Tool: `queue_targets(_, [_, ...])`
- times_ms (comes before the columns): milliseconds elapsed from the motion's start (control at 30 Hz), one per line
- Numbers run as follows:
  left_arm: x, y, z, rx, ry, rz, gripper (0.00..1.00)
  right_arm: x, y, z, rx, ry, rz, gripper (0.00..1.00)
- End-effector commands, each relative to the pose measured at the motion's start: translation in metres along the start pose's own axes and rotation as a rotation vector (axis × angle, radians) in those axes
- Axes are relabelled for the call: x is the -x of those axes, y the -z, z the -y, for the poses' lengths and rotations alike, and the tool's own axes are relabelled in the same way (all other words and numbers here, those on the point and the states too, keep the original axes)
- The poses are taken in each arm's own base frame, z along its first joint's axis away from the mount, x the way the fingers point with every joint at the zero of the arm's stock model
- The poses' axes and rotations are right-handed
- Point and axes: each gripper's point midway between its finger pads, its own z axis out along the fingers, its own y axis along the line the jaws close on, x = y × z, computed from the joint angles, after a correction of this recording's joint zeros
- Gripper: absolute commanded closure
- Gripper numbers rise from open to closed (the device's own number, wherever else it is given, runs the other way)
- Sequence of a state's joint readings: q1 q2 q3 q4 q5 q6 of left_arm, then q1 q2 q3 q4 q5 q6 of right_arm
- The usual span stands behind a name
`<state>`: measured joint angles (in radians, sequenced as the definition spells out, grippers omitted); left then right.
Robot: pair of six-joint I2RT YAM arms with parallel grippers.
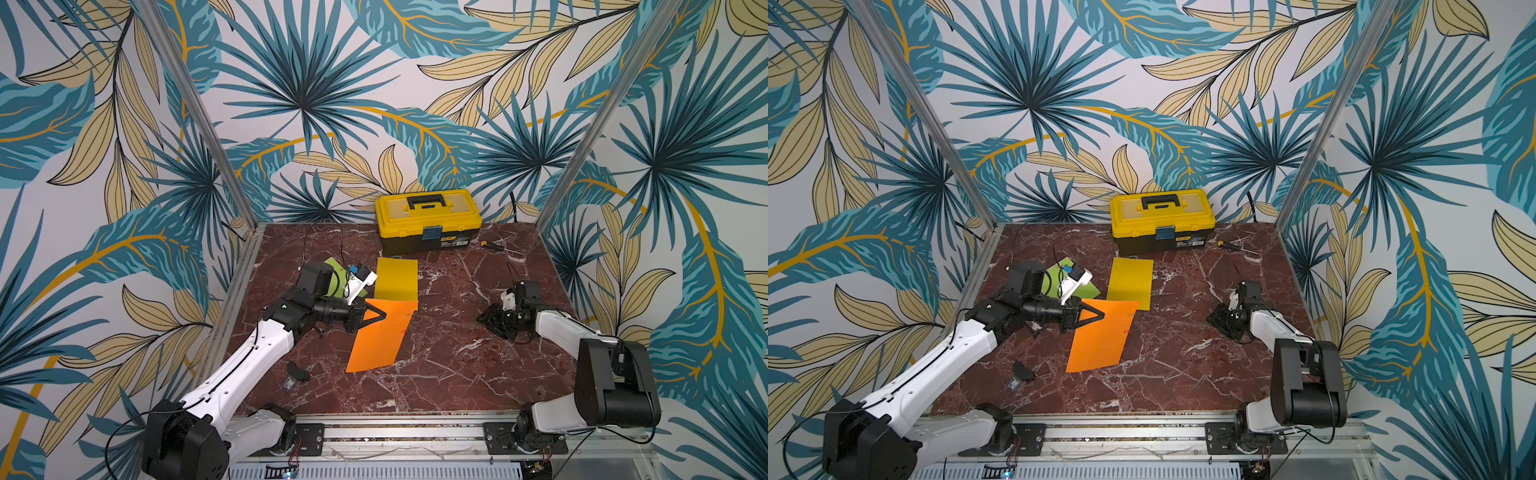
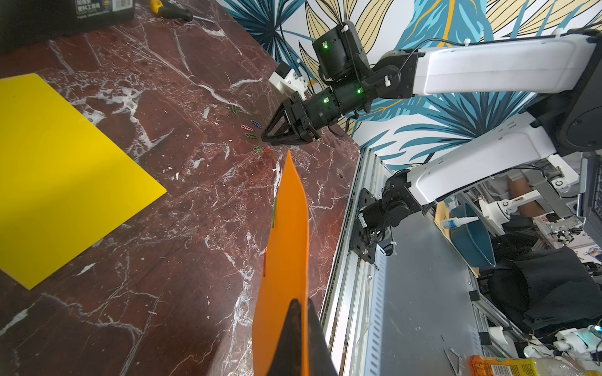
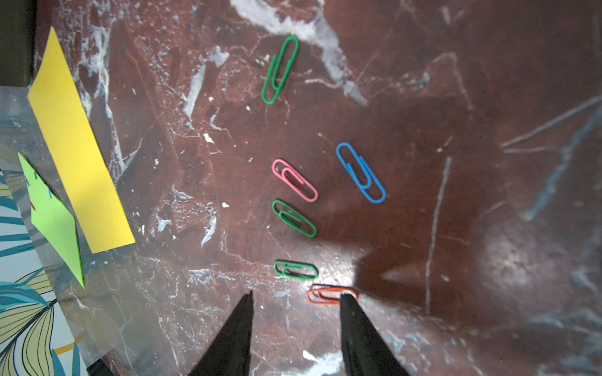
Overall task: Unclip the paperclips from the documents
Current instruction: Place the paper clip at the center of the board, then adjust the document.
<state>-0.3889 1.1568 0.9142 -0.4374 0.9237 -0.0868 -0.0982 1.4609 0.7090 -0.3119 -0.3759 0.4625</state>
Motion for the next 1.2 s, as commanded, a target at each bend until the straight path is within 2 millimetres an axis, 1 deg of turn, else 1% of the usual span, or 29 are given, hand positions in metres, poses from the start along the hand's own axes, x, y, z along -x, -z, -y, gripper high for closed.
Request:
queue_targets(0, [0.009,0.004,0.004,-0.002,-0.035,0.028,1.0,0.004,0.012,-0.015,0.04,0.07,0.006,0.52])
queue_targets(100, [0.011,0.003,0.003,0.0,-0.039,0.033,1.0,0.006,0.019,-0.033,0.096,0.143,0.016,0.5])
queue_targets(167, [0.014,0.003,0.003,0.0,-0.043,0.039,1.0,0.006,0.024,-0.049,0.149,0.204,0.028,0.5])
queue_targets(267, [0.018,0.003,0.004,-0.007,-0.053,0.048,1.0,0.005,0.034,-0.082,0.264,0.315,0.06,0.5])
queue_targets(333, [0.02,0.002,0.004,-0.013,-0.055,0.053,1.0,-0.002,0.042,-0.106,0.339,0.414,0.08,0.5])
queue_targets(367, [0.021,0.003,0.004,-0.015,-0.055,0.055,1.0,-0.001,0.048,-0.121,0.382,0.477,0.114,0.5])
queue_targets(500, [0.025,0.004,0.006,-0.03,-0.059,0.066,1.0,-0.026,0.071,-0.171,0.593,0.677,0.14,0.5])
queue_targets(600, [0.029,0.007,0.01,-0.04,-0.069,0.08,1.0,-0.042,0.088,-0.197,0.737,0.766,0.151,0.49])
queue_targets(700, [0.032,0.01,0.012,-0.049,-0.073,0.094,1.0,-0.055,0.104,-0.216,0.855,0.841,0.159,0.49])
queue_targets(800, [0.035,0.013,0.015,-0.068,-0.078,0.116,1.0,-0.065,0.114,-0.23,0.931,0.895,0.147,0.49])
queue_targets(967, [0.043,0.022,0.019,-0.096,-0.108,0.182,1.0,-0.075,0.128,-0.251,1.033,0.952,0.119,0.49])
queue_targets(1100, [0.045,0.025,0.022,-0.117,-0.121,0.193,1.0,-0.083,0.141,-0.267,1.099,1.004,0.09,0.49])
queue_targets(1167, [0.045,0.027,0.023,-0.124,-0.124,0.198,1.0,-0.085,0.144,-0.273,1.113,1.026,0.079,0.48])
